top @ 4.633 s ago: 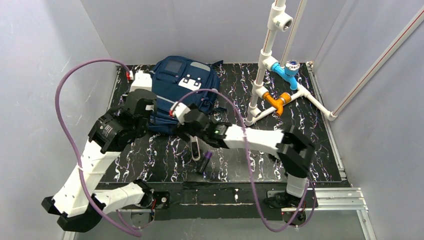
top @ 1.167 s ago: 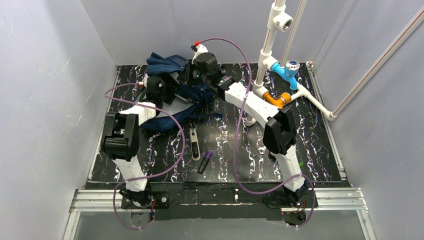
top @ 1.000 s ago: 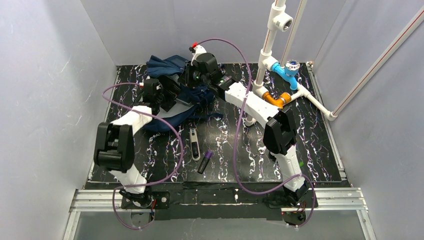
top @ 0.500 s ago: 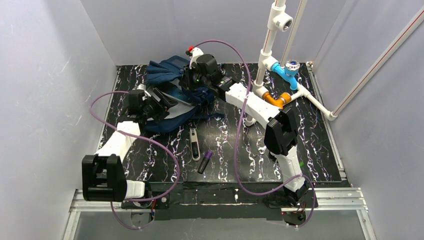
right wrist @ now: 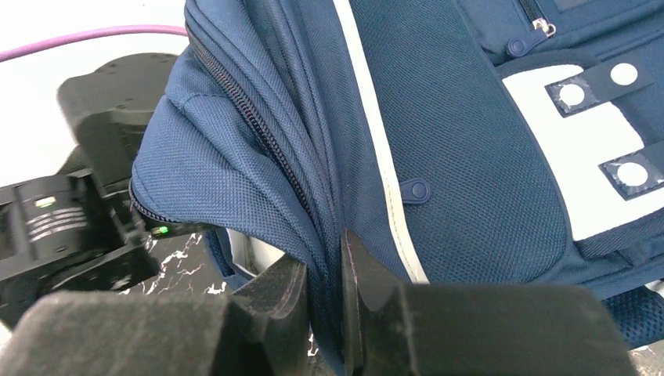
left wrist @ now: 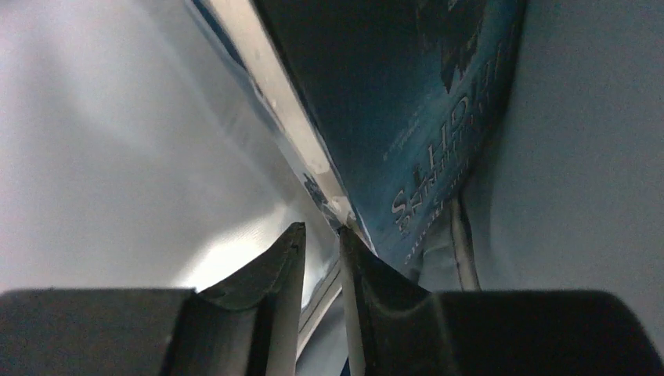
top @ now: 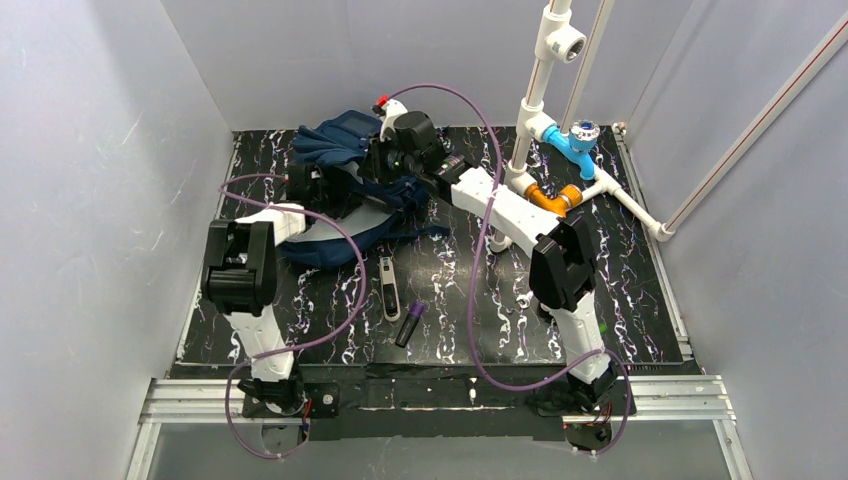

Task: Pack the student bag
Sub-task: Place the book in the student bag, then zip the student bag at the center of the board.

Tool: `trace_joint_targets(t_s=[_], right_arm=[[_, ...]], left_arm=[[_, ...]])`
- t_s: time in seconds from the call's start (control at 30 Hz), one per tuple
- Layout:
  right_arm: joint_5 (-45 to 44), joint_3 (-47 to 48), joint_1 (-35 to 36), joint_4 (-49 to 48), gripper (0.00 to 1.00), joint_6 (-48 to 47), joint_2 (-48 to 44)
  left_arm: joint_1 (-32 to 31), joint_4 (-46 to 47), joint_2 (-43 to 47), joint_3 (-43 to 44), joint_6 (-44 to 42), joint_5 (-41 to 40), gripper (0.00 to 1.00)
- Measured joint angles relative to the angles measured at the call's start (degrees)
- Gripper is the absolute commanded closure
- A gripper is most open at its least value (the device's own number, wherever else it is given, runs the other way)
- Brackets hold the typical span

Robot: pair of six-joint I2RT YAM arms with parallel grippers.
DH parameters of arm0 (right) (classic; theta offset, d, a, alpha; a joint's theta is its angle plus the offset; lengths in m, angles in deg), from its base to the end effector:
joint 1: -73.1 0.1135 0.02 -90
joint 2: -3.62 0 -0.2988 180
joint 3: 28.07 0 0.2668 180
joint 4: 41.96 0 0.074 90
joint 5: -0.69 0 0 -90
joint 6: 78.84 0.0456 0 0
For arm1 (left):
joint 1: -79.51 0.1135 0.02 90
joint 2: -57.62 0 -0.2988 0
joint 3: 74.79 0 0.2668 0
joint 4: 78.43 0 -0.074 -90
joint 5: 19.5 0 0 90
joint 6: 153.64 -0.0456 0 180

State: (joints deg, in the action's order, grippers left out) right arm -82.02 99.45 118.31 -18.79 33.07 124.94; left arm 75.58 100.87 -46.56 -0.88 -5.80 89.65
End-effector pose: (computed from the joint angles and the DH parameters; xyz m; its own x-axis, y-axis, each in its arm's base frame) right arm 0.3866 0.3977 0.3628 -0.4854 0.0364 -0.8736 -0.6557 0.6457 0.3913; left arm 0.4220 -0.0440 0.2085 -0.5656 -0.7627 -0.3135 -0.2508 0.5212 -0.8157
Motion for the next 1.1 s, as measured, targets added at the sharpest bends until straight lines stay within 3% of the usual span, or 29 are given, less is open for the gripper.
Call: trace_joint_targets(t_s=[0.1, 0.13, 0.27, 0.33, 0.7, 0.83, 0.93, 1.1], right_arm=[[-0.28, -0.20, -0.04, 0.04, 0.99, -0.04, -0.28], [-0.52, -0.33, -0.07, 0.04, 0.99, -0.09, -0.46], [-1.20, -0.59, -0.57, 0.50, 0.99, -1.07, -1.27], [-1.36, -1.01, -0.55, 1.03, 0.99, -1.77, -1.73], [-3.52, -1.03, 0.24, 5.18, 0.98, -8.70, -2.34], [-3.69, -1.22, 0.31, 6.54, 0.93, -11.30, -2.89], [-3.50, -2.56, 0.33, 6.69, 0.92, -12.61, -3.58], [-1.20, -4.90, 0.31, 6.56, 0.89, -13.51, -4.09]], left_arm=[[-1.66, 0.74, -5.27, 5.05, 1.86, 0.04, 0.78], [-2.05, 0.96, -5.97, 6.19, 1.97, -0.04, 0.72], [-2.95, 0.55, -4.79, 5.92, 0.42, -1.77, 0.32], [-2.95, -1.27, -0.72, 2.47, -0.98, -2.23, 0.26], [-2.49, -19.39, 35.15, -12.39, -10.03, 3.63, 0.25], [-1.92, -23.91, 44.09, -12.44, -10.82, 6.69, 0.15], [-1.79, -24.63, 48.81, -12.31, -8.63, 7.87, 0.07], [-1.57, -18.18, 49.59, -12.31, 2.56, 8.33, 0.05]])
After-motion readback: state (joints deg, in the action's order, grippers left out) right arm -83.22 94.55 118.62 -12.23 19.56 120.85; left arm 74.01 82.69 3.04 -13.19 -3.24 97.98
